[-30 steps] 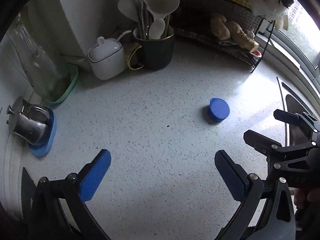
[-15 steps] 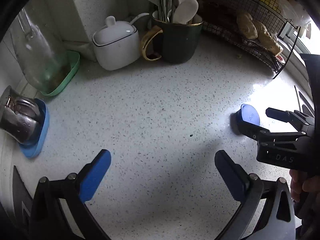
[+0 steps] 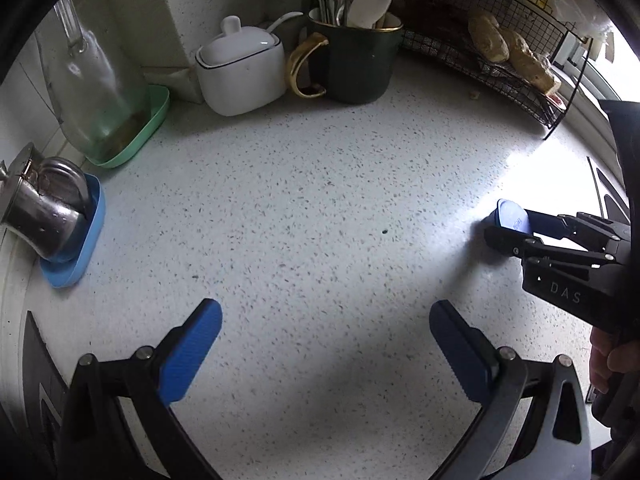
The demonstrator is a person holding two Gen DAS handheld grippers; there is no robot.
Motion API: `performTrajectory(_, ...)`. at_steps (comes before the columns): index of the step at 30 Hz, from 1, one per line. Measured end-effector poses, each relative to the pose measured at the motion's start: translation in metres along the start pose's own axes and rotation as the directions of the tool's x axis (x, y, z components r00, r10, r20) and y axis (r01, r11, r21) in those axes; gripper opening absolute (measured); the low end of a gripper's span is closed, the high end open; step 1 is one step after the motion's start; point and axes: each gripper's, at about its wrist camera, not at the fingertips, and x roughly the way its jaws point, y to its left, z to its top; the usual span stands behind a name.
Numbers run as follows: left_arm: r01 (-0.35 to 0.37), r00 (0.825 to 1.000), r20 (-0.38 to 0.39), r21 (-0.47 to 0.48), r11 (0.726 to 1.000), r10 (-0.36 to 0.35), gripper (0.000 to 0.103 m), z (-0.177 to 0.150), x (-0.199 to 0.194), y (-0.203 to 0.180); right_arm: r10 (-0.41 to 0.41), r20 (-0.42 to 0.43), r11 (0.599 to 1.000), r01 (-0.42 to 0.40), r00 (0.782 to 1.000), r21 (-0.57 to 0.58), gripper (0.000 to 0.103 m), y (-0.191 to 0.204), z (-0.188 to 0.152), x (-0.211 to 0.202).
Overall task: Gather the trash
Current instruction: 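Carry the blue lid with the right gripper down over the red bin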
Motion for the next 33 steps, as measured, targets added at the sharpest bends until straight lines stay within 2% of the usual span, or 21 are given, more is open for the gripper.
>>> performTrajectory(6, 0.018, 1.0, 0.021, 0.054, 0.998, -0.02, 0.103, -0.028, -0.032, -0.032, 0.004, 0.018, 0.999, -0.005, 1.0, 0.032, 0.044, -0.007, -0.056, -0.054)
performTrajectory(13, 0.047, 0.997, 0.059, 0.122, 0.991, -0.054, 0.103, -0.088, -0.088, -0.081, -0.011, 0.068, 0.997, 0.006, 0.998, 0.077, 0.044, -0.021, -0.143, -0.132)
performTrajectory(19, 0.07, 0.993, 0.078, 0.185, 0.98, -0.085, 0.103, -0.156, -0.135, -0.121, -0.028, 0.101, 0.995, 0.018, 0.994, 0.1, 0.044, -0.024, -0.226, -0.195)
performTrajectory(23, 0.074, 0.99, 0.1, 0.227, 0.971, -0.099, 0.103, -0.205, -0.161, -0.137, -0.044, 0.125, 0.995, 0.032, 0.991, 0.099, 0.044, -0.015, -0.274, -0.219)
performTrajectory(24, 0.074, 0.989, 0.105, 0.228, 0.971, -0.1, 0.103, -0.219, -0.168, -0.14, -0.045, 0.128, 0.995, 0.032, 0.991, 0.099, 0.044, -0.004, -0.276, -0.214)
performTrajectory(28, 0.091, 0.986, 0.118, 0.231, 0.969, -0.121, 0.103, -0.266, -0.193, -0.15, -0.036, 0.142, 0.994, 0.02, 0.989, 0.109, 0.044, 0.004, -0.318, -0.238)
performTrajectory(33, 0.059, 0.989, 0.118, 0.237, 0.97, -0.089, 0.103, -0.324, -0.228, -0.162, -0.033, 0.169, 0.995, 0.017, 0.985, 0.099, 0.044, 0.012, -0.362, -0.264)
